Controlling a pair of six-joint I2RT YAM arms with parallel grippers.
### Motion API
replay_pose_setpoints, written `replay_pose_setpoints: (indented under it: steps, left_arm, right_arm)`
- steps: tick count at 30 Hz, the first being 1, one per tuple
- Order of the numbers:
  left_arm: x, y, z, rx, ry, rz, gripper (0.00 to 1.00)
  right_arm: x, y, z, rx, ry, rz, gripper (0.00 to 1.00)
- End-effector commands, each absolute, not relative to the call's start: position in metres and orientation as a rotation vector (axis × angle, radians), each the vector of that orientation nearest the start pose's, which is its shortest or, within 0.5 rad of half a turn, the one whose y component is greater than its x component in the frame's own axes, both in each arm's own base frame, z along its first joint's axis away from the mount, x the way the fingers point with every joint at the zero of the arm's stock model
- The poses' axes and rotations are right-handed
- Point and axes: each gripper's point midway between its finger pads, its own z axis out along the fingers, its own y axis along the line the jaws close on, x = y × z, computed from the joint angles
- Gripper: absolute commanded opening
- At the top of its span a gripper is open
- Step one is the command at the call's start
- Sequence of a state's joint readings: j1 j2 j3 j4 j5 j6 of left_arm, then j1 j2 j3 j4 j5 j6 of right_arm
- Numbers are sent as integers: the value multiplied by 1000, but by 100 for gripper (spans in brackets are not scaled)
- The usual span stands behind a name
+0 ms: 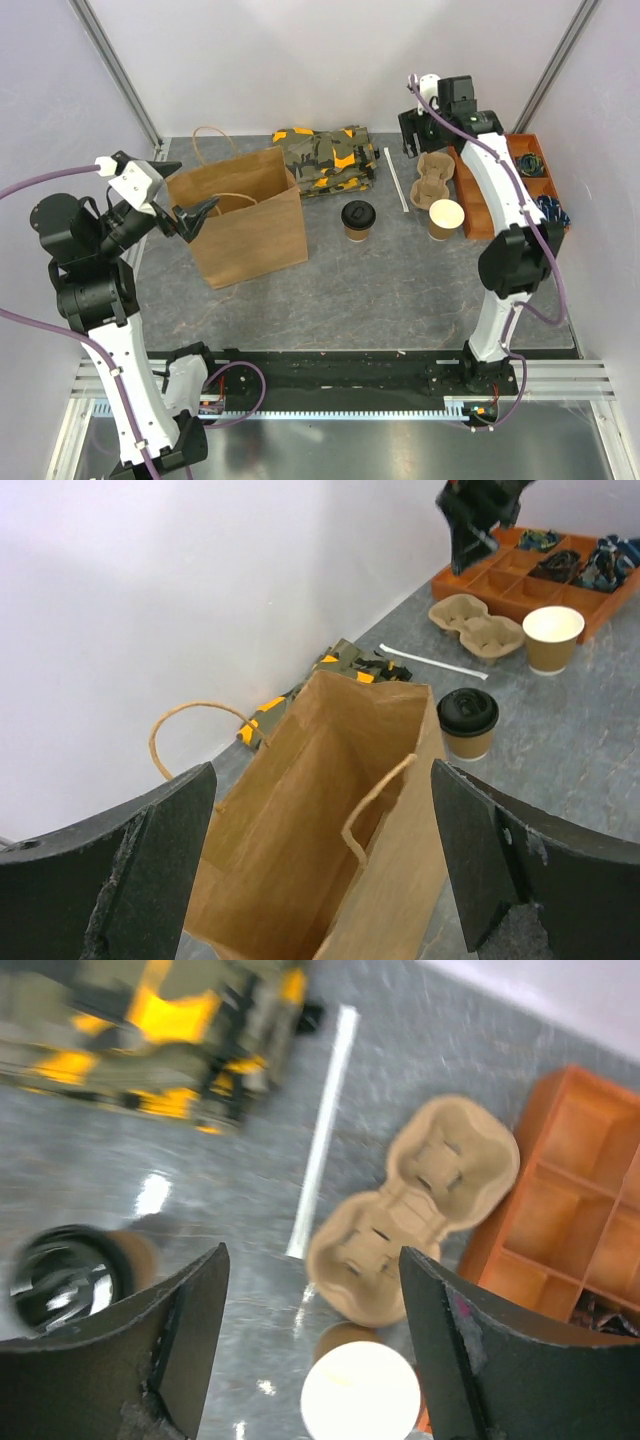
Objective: Pack the takeout coffee
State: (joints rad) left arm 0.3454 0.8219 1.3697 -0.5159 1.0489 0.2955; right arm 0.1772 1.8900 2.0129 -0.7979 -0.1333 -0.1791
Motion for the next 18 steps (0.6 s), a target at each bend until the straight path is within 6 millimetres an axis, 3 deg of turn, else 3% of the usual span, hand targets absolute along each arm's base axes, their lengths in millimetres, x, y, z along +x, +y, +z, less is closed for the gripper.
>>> replay_pose_setpoints:
  steps: [1,6,12,18]
  left_arm:
    - [237,-69,459,647,1373,-354,96]
    - [245,-65,451,614,1406,-376,96]
    - [250,-64,444,602,1422,-394,96]
    - [253,-63,442,594,1428,-399,96]
  right_arm:
    - [519,77,234,-455,2264,-7,75]
    - [528,73,183,-501,2371,-35,63]
    - [519,76,130,-476,2493,19,61]
    - [520,88,96,-402,2557,111,57]
